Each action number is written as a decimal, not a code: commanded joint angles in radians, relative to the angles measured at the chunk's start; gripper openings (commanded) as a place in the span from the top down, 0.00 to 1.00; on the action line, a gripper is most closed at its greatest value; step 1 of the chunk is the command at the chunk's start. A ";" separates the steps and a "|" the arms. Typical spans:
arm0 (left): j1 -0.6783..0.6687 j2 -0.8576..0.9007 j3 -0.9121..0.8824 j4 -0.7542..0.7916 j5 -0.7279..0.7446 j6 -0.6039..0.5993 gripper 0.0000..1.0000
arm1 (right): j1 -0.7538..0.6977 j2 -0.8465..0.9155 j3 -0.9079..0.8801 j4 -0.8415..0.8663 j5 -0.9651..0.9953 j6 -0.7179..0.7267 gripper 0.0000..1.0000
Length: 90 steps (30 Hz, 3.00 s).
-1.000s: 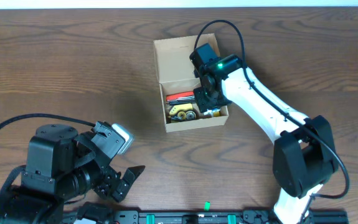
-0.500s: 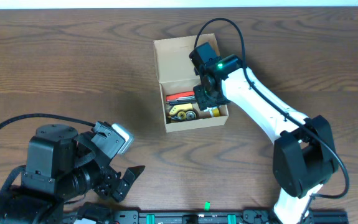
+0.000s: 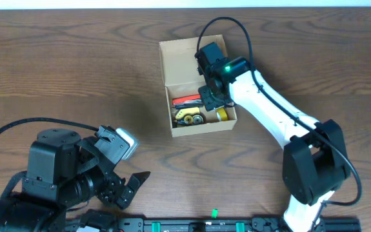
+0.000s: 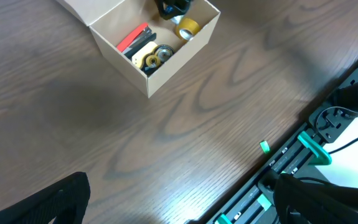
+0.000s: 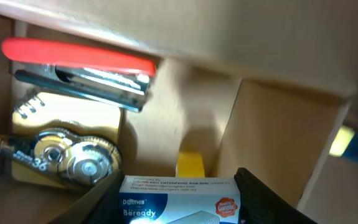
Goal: Pack container
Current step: 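Lower the staples box into the box's front right and release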
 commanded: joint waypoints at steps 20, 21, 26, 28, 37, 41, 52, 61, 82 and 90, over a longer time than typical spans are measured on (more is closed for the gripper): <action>0.002 -0.001 0.016 -0.003 0.015 0.006 0.05 | 0.007 0.002 -0.005 0.171 0.042 0.023 0.77; 0.002 -0.001 0.016 -0.003 0.015 0.006 0.05 | 0.006 0.004 -0.005 0.172 0.042 0.023 0.77; 0.002 -0.001 0.016 -0.003 0.015 0.006 0.05 | 0.006 0.027 -0.005 0.179 0.043 0.026 0.78; 0.002 -0.001 0.016 -0.003 0.015 0.006 0.05 | 0.006 0.032 -0.005 0.179 0.047 0.026 0.78; 0.002 -0.001 0.016 -0.003 0.014 0.006 0.05 | 0.005 0.035 -0.005 0.175 0.078 0.048 0.80; 0.002 -0.001 0.016 -0.003 0.014 0.006 0.05 | 0.005 0.035 -0.005 0.164 0.098 0.075 0.81; 0.002 -0.001 0.016 -0.003 0.014 0.006 0.05 | 0.006 0.035 -0.005 0.164 0.102 0.090 0.81; 0.002 -0.001 0.016 -0.003 0.014 0.006 0.05 | 0.006 0.035 -0.005 0.165 0.102 0.090 0.62; 0.002 -0.001 0.016 -0.003 0.015 0.006 0.05 | 0.006 0.035 -0.005 0.164 0.102 0.089 0.33; 0.002 -0.001 0.016 -0.003 0.015 0.006 0.05 | 0.006 0.035 -0.005 0.163 0.102 0.089 0.34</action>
